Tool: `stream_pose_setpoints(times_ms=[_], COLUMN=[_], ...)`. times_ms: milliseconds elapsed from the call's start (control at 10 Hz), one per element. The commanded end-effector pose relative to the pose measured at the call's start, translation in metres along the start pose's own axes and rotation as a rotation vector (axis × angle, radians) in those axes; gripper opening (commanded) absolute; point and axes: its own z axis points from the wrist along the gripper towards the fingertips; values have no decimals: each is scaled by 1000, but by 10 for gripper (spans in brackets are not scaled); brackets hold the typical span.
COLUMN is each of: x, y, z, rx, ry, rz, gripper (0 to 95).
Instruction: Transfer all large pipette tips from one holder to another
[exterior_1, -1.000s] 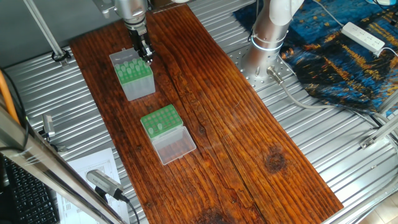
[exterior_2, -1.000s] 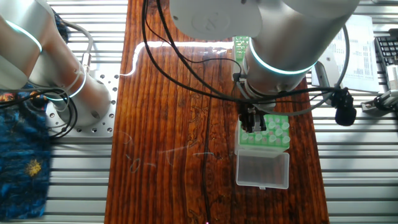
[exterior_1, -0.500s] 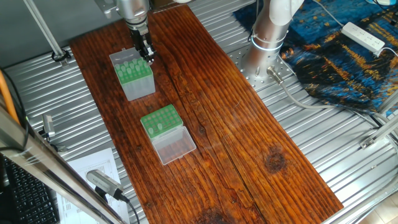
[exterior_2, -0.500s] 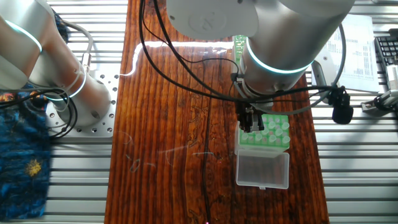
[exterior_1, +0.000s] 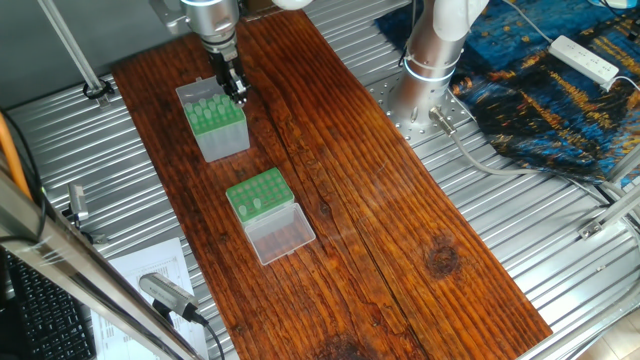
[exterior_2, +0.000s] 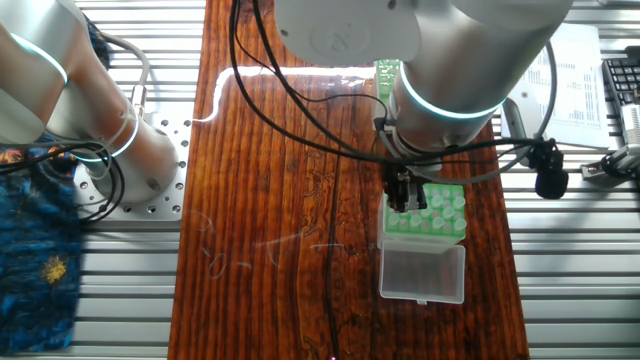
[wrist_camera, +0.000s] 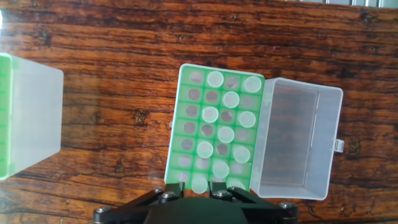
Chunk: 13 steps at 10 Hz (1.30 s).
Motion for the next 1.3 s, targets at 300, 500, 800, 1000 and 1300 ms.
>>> stream_pose_setpoints(times_ms=[300,500,800,1000,1300], x=[0,1,1,1,1], y=[0,-1,-2,-2,-2], z=[2,4,6,7,8], rx=[3,5,7,8,11], ry=[-1,-2,-12,-16,-19], rz=[1,3,0,-2,-3], gripper=[190,190,190,0,0])
